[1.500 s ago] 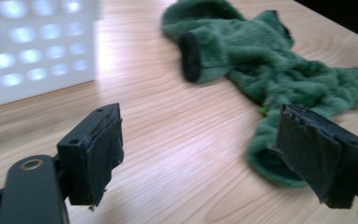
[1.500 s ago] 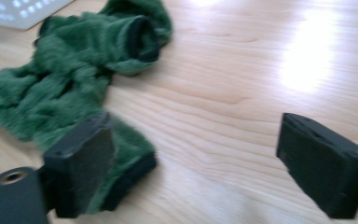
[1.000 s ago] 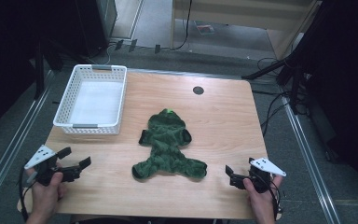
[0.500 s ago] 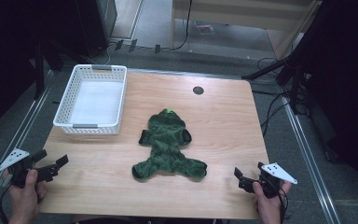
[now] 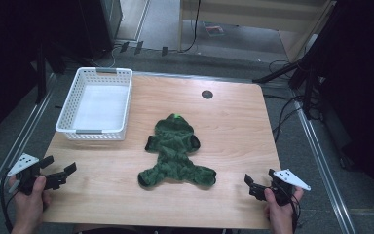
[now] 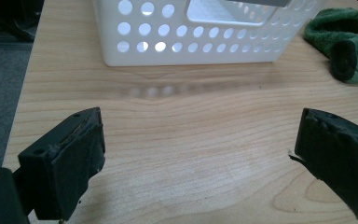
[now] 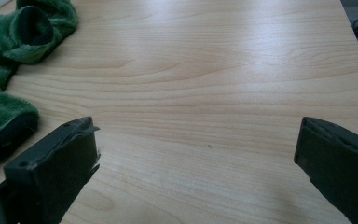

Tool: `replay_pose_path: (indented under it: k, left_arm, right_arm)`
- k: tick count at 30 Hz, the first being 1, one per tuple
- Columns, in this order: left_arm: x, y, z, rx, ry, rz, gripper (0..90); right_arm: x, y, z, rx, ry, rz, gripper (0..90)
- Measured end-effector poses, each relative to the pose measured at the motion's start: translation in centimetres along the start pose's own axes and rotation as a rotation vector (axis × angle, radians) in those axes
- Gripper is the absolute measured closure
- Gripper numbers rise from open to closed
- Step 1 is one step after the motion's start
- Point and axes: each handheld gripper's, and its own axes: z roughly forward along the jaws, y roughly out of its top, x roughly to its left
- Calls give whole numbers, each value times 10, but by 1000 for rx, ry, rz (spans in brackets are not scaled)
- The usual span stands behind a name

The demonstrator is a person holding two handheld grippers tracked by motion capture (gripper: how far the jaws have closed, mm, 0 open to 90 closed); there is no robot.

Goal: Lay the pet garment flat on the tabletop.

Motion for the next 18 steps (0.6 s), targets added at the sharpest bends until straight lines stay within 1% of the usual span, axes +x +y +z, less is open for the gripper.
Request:
replay_pose_path:
  k: [3, 6, 18]
  left_arm:
    - [0, 0, 0, 2, 0, 0, 20]
    - [-1, 0, 1, 7, 3, 9, 20]
    - [-2, 0, 2, 17, 8, 14, 20]
  right_arm:
    - [0, 0, 0, 3, 0, 1, 0]
    - [0, 0, 1, 4, 1, 0, 0]
    - [0, 0, 1, 8, 5, 6, 0]
